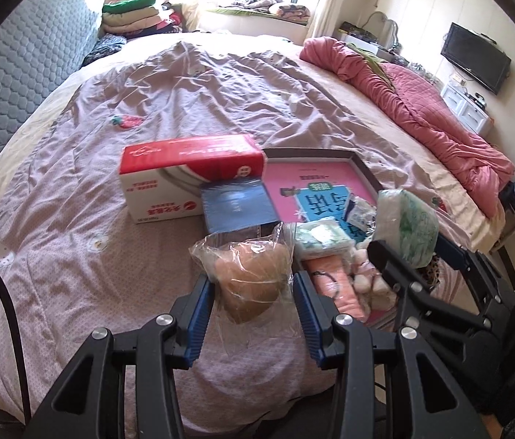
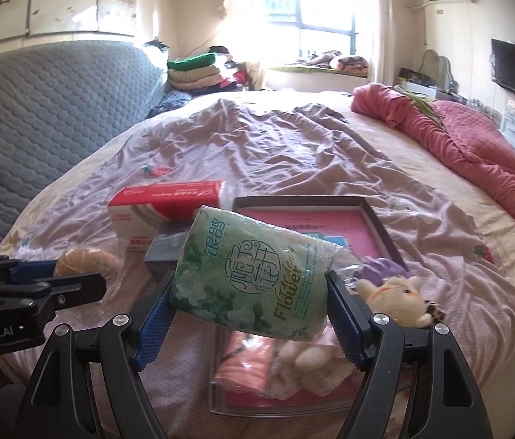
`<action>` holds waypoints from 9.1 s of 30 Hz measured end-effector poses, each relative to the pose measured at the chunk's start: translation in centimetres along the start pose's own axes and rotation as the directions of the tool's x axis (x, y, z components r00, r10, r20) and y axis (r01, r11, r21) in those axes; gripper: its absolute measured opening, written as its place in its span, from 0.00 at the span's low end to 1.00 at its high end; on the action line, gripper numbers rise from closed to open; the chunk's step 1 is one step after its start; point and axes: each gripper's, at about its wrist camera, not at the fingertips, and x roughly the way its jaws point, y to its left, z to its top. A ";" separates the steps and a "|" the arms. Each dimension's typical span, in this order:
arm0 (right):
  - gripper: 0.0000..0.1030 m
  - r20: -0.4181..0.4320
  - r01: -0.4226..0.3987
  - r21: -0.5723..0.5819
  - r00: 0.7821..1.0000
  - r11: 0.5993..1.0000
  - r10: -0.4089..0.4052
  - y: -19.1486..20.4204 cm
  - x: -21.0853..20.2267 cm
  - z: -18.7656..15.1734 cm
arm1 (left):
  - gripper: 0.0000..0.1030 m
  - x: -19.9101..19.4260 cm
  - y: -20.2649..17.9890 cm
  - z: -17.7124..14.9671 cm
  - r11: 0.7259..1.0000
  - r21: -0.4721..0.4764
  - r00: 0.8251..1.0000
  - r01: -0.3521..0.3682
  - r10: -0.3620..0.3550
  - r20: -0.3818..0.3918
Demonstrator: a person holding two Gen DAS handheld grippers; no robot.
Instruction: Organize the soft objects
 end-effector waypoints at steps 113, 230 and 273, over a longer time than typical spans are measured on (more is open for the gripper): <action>0.79 -0.172 0.077 -0.181 0.979 0.980 -0.109 -7.6 6.8 -3.7 | 0.46 13.2 -7.9 2.6 0.990 0.059 0.959 0.126 -0.107 -0.263; 0.84 -0.069 0.091 0.082 0.994 0.992 -0.086 -4.4 -7.0 -3.3 | 0.80 -0.5 -4.5 -2.8 0.999 0.033 0.999 -0.029 0.031 -0.039; 0.84 -0.135 -0.009 0.016 0.991 1.000 0.011 -1.3 -8.0 -6.2 | 0.80 -2.9 -2.0 -8.8 0.988 -0.083 0.990 -0.132 0.127 -0.064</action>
